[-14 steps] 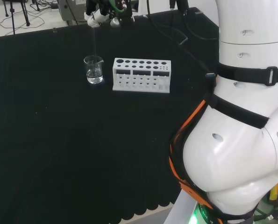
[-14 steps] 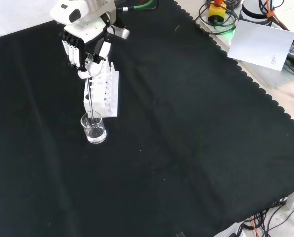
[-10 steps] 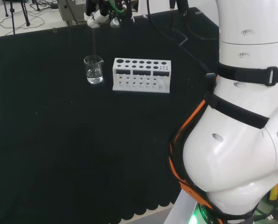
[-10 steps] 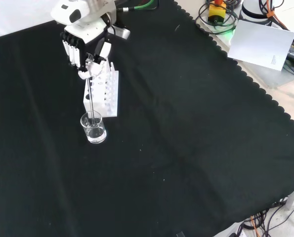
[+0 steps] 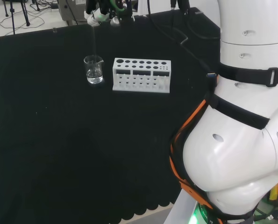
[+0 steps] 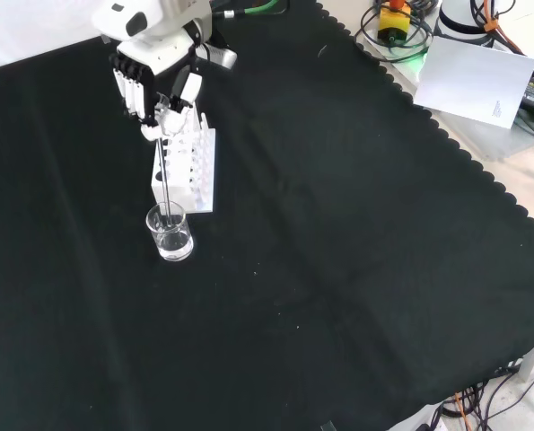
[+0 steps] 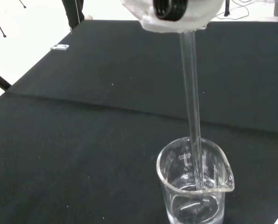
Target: Put the glass rod back on the white test tube rack.
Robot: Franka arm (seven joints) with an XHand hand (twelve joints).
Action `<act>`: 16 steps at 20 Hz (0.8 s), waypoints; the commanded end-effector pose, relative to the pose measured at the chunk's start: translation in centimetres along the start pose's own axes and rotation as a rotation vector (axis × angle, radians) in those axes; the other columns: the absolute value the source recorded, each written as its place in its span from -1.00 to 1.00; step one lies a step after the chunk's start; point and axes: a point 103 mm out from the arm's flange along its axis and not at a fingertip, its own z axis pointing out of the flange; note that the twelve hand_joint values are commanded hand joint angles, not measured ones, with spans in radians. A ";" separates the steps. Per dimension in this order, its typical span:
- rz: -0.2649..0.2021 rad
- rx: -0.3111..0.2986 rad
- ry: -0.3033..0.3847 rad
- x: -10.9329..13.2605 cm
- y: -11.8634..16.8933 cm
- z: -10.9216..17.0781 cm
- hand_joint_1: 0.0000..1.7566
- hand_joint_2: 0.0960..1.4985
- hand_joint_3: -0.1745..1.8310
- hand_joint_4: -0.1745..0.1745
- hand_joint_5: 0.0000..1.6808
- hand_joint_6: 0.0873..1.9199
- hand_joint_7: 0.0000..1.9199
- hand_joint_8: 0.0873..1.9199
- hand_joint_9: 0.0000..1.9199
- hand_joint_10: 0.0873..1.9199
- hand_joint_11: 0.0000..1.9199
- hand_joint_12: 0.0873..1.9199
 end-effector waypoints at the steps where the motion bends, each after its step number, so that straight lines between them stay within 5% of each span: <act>1: 0.019 -0.039 -0.006 0.0 -0.7 -2.5 0.49 0.33 -0.82 -1.00 0.52 -0.93 0.24 -0.03 0.79 -0.40 0.53 -0.07; 16: 0.123 -0.096 -0.015 -3.8 -5.4 -6.2 0.49 0.33 -0.82 -1.00 0.52 -0.93 0.24 -0.03 0.79 -0.40 0.53 -0.07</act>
